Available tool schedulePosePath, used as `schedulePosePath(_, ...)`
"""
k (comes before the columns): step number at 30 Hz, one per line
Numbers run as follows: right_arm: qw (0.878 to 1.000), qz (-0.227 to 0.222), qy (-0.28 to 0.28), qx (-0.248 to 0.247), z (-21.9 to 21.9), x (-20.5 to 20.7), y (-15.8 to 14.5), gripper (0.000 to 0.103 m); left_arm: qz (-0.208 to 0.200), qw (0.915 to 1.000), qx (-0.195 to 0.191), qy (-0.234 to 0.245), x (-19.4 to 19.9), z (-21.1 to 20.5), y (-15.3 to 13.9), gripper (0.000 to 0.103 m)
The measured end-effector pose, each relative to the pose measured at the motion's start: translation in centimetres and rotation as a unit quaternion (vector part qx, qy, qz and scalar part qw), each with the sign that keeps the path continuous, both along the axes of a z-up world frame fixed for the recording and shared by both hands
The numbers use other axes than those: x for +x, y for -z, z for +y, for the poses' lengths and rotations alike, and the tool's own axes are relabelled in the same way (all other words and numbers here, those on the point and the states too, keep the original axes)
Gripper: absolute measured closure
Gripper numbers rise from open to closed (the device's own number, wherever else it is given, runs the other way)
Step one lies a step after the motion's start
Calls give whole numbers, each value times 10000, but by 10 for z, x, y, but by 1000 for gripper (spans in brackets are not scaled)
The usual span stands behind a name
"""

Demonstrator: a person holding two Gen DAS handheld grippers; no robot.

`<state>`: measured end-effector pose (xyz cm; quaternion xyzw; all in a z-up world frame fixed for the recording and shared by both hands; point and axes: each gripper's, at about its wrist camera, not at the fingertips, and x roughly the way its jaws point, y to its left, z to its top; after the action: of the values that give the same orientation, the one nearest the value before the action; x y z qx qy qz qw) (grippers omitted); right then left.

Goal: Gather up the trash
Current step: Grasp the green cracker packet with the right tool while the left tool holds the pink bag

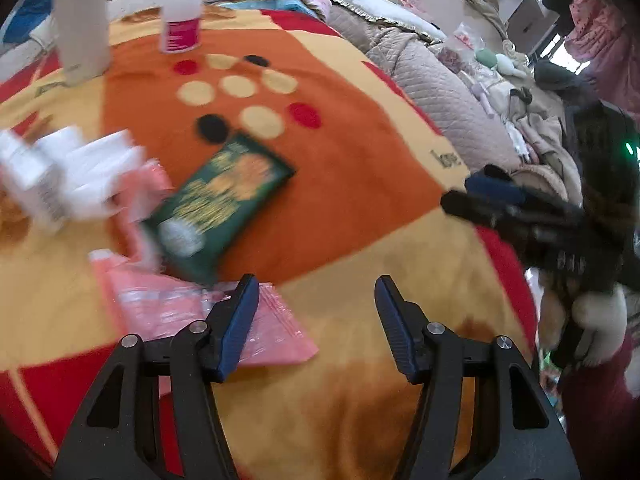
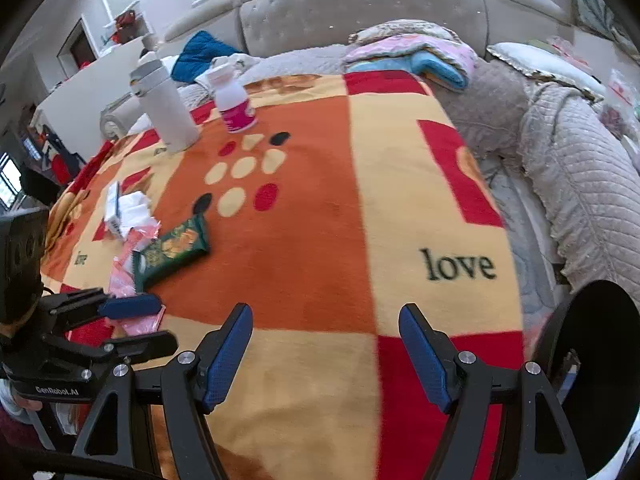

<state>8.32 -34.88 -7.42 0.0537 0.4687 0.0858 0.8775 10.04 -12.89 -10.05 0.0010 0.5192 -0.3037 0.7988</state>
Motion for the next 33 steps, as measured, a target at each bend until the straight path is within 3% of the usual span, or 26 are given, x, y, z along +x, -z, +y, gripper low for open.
schedulePosePath(3, 9995, 32, -221, 236, 17, 5, 1, 29, -17, 9989, 376, -265, -10, 45, 1, 44)
schedulePosePath(7, 9977, 129, -610, 254, 58, 16, 9, 28, 9, 9947, 515, -885, -15, 109, 2, 44)
schedulePosePath(12, 9942, 509, -802, 509, 102, 40, 26, 27, -82, 9896, 101, -1433, -24, 157, -17, 44)
schedulePosePath(17, 9953, 490, -788, 277, 140, 65, 29, 23, 23, 9831, -545, -1746, -34, 185, -33, 44)
schedulePosePath(24, 9960, 176, -814, -326, 177, 81, 34, 22, -98, 9762, -542, -2096, -39, 212, -46, 40)
schedulePosePath(25, 9952, 112, -865, -440, 177, 79, 35, 29, -84, 9763, -538, -2097, -39, 215, -44, 39)
schedulePosePath(26, 9939, 29, -903, -626, 177, 76, 35, 44, -41, 9766, -521, -2086, -39, 216, -41, 37)
schedulePosePath(27, 9916, -57, -944, -887, 178, 72, 35, 47, -19, 9771, -509, -2068, -39, 215, -39, 37)
schedulePosePath(29, 9899, -77, -1119, -863, 171, 64, 33, 57, 14, 9792, -447, -1978, -40, 211, -32, 37)
schedulePosePath(33, 9890, 70, -1376, -540, 149, 48, 29, 58, -8, 9835, -298, -1782, -40, 197, -20, 36)
